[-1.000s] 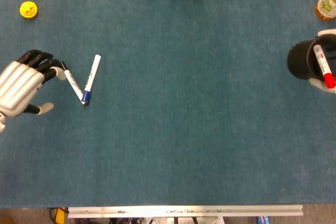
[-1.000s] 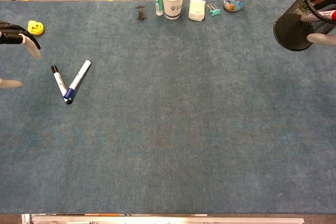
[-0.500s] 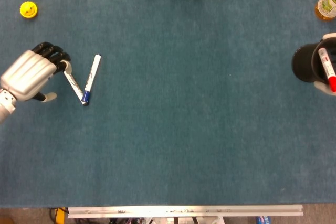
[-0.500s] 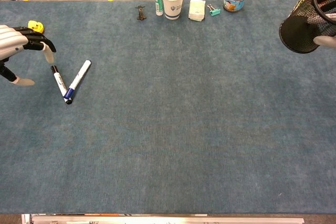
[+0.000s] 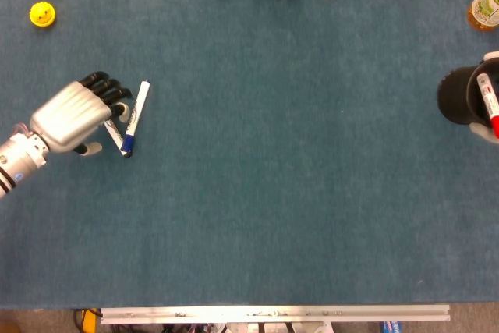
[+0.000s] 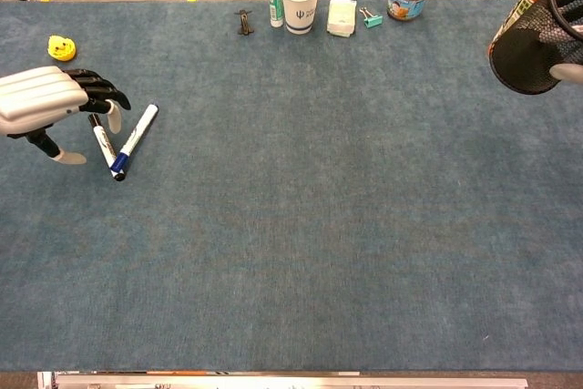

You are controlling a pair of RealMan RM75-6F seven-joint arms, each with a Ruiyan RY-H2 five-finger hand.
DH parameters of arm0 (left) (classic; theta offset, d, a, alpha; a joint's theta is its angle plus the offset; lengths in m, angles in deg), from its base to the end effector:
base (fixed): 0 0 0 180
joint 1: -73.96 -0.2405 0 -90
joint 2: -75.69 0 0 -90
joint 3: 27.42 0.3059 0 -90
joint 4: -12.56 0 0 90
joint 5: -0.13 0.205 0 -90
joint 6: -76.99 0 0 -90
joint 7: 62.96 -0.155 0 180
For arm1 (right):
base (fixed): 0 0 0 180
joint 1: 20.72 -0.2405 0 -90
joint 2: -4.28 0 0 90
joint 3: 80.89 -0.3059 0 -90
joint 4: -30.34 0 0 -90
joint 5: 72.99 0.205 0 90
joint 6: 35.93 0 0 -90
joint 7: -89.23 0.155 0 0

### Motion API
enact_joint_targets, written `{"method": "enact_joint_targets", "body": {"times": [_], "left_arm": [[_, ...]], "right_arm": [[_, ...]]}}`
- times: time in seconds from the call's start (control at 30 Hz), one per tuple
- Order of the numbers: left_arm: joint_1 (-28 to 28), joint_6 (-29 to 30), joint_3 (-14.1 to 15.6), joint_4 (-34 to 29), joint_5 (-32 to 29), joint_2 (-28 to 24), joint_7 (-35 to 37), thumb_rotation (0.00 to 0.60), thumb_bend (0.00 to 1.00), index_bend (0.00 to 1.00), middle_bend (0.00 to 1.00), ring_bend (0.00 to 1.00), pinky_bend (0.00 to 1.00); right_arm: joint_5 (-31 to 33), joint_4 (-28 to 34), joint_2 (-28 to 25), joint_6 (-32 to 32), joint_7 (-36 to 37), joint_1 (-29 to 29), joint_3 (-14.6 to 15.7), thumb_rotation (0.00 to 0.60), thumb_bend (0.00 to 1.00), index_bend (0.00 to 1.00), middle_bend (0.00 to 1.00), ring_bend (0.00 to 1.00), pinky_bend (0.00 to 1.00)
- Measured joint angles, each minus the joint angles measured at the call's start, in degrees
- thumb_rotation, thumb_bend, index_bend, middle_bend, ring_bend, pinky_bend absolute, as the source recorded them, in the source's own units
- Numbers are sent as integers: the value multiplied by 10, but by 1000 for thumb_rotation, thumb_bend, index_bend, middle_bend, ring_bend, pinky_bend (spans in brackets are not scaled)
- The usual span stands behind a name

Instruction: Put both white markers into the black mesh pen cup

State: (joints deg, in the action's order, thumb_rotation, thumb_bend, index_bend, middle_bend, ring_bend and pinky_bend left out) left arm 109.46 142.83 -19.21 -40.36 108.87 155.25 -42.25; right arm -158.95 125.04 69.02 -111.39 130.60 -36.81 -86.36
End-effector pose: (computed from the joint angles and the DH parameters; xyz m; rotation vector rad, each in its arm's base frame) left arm -0.3266 0.3534 0.0648 -2.2651 -0.5981 -0.7609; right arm -0.3036 -0.2668 0.1603 1.2445 -1.5218 1.5035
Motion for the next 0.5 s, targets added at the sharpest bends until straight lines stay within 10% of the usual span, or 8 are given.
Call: {"method": "enact_joint_targets", "body": {"times": [0.5], "left_arm": [[20,-49,15,-5,-20,18,-63,600,131,398,90,48,95]], "right_arm": [[-3,-4,-3,-2,15,6,1,600,369,406,365,317,351]]}}
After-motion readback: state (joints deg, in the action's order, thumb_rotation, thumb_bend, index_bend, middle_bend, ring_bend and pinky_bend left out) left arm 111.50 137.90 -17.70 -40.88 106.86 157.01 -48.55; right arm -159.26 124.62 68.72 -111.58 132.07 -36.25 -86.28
